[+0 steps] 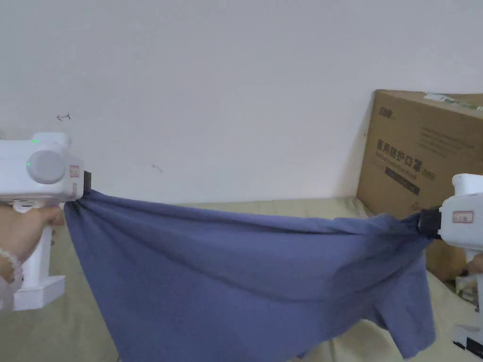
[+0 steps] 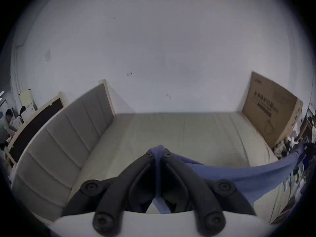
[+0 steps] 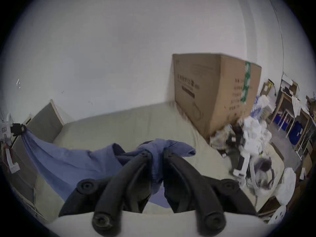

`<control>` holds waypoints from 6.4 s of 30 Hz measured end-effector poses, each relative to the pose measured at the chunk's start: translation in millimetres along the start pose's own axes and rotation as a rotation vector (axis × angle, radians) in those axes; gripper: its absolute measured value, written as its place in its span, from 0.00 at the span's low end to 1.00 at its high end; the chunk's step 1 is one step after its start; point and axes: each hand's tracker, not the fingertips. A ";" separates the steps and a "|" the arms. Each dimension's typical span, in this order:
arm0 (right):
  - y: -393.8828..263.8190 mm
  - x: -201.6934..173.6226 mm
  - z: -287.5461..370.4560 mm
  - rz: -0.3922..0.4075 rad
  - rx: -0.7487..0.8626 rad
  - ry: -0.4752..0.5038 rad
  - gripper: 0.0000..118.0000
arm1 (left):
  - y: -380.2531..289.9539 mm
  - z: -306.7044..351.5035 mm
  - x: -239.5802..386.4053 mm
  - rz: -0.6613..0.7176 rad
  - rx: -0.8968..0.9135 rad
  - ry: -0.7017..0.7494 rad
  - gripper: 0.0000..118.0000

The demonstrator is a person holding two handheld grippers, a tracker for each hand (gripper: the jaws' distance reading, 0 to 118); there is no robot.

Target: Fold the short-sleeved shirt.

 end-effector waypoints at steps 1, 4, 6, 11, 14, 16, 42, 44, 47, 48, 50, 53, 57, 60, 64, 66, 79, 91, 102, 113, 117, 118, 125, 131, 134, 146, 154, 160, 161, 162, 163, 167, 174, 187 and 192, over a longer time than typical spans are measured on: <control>14.3 -8.9 -4.2 0.010 0.009 0.006 0.11 | 11.0 0.1 -4.6 0.006 0.024 0.010 0.02; 53.5 -32.8 -16.1 0.017 0.062 0.031 0.11 | 38.5 -3.3 -15.5 0.016 0.073 0.039 0.02; 74.6 -47.4 -24.4 0.024 0.084 0.040 0.11 | 53.1 -6.8 -23.8 0.024 0.102 0.055 0.02; 98.9 -73.9 -48.7 0.048 0.100 0.063 0.11 | 69.1 -14.1 -40.9 0.022 0.141 0.093 0.02; 84.5 -84.8 -62.5 0.062 0.074 0.069 0.11 | 56.7 -22.3 -44.3 0.012 0.140 0.118 0.02; 65.3 -84.3 -73.3 0.058 0.031 0.077 0.11 | 40.4 -29.5 -44.5 -0.002 0.123 0.127 0.02; -302.2 16.3 -32.8 -0.017 -0.579 0.062 0.11 | -361.4 24.9 -94.4 0.080 -0.505 0.073 0.02; -306.0 18.7 -28.0 -0.032 -0.574 0.066 0.11 | -375.5 34.9 -102.4 0.116 -0.491 0.048 0.02; -308.1 16.6 -21.4 -0.042 -0.565 0.067 0.11 | -392.8 46.1 -102.5 0.110 -0.503 0.055 0.02; -309.6 15.2 -20.8 -0.026 -0.563 0.067 0.11 | -398.1 47.9 -101.3 0.096 -0.508 0.057 0.03; -312.9 13.4 -20.7 -0.011 -0.555 0.062 0.12 | -405.9 51.4 -96.5 0.081 -0.505 0.054 0.06; -314.5 8.9 -15.1 -0.001 -0.558 0.032 0.31 | -409.9 53.0 -93.4 0.072 -0.522 0.067 0.32; -308.4 12.0 1.2 0.015 -0.533 0.027 0.63 | -404.9 68.0 -96.8 0.085 -0.499 0.053 0.80; -287.6 7.4 18.7 0.033 -0.451 0.047 0.63 | -390.9 85.3 -98.6 0.117 -0.438 0.052 0.81; -257.7 -16.4 37.5 0.059 -0.358 0.142 0.63 | -373.1 107.0 -94.7 0.136 -0.365 0.015 0.79; -251.2 -35.3 43.7 0.080 -0.333 0.206 0.57 | -369.5 117.4 -89.0 0.135 -0.337 -0.023 0.52; -312.1 -131.1 22.2 0.103 -0.473 0.356 0.01 | -408.5 132.0 -99.1 0.160 -0.404 -0.011 0.44; -328.8 -140.2 11.2 0.118 -0.544 0.352 0.01 | -425.0 53.1 -115.7 0.216 -0.532 -0.044 0.45; -268.4 -119.6 -27.1 0.074 -0.523 0.335 0.34 | -402.1 55.3 -93.6 0.090 -0.509 -0.039 0.05; -177.3 -139.0 -197.8 0.185 -0.662 0.267 0.63 | -390.0 56.4 -88.7 0.110 -0.540 -0.031 0.05; -199.4 -142.4 -227.9 0.193 -0.752 0.257 0.62 | -383.4 54.8 -85.3 0.122 -0.536 -0.034 0.05; -207.8 -144.0 -232.6 0.214 -0.779 0.261 0.62 | -381.6 53.7 -85.2 0.118 -0.538 -0.032 0.05; -226.3 -137.8 -242.0 0.143 -0.793 0.226 0.60 | -378.7 52.6 -81.9 0.110 -0.540 -0.036 0.05; -223.7 -124.0 -234.7 0.163 -0.767 0.209 0.03 | -380.7 53.6 -81.6 0.131 -0.541 -0.042 0.05; -227.2 -128.9 -228.4 0.153 -0.741 0.193 0.02 | -379.0 55.4 -80.8 0.136 -0.541 -0.046 0.05; -124.5 -141.0 -159.2 0.261 -0.472 0.198 0.02 | -301.8 86.4 -80.2 0.142 -0.346 -0.043 0.05; -6.3 -98.4 -85.8 0.164 -0.224 0.166 0.02 | -185.7 88.3 -52.6 0.074 -0.103 -0.046 0.05; 68.0 -59.9 -49.9 0.065 -0.084 0.131 0.02 | -76.3 66.6 -24.2 -0.008 -0.004 -0.059 0.04; 78.3 -55.0 -46.2 0.045 -0.068 0.125 0.02 | -61.1 62.8 -20.5 -0.002 -0.002 -0.062 0.04; 91.1 -49.1 -42.2 0.014 -0.049 0.127 0.02 | -42.4 57.3 -13.9 -0.010 0.009 -0.064 0.04; 101.9 -45.2 -39.3 -0.009 -0.017 0.124 0.02 | -26.3 51.6 -7.3 -0.051 0.023 -0.054 0.04; 144.0 -37.4 -38.1 -0.028 0.020 0.106 0.02 | 29.8 26.5 12.6 -0.050 0.050 -0.039 0.04; 218.7 -44.9 -56.3 -0.042 0.108 0.061 0.02 | 117.1 -9.8 40.2 -0.069 0.168 -0.003 0.04; 301.3 -99.8 -65.2 0.029 0.271 0.056 0.02 | 193.7 -43.9 31.0 -0.035 0.362 0.107 0.04; 302.9 -107.0 -82.1 0.011 0.278 0.087 0.02 | 193.5 -54.3 21.7 -0.043 0.403 0.137 0.04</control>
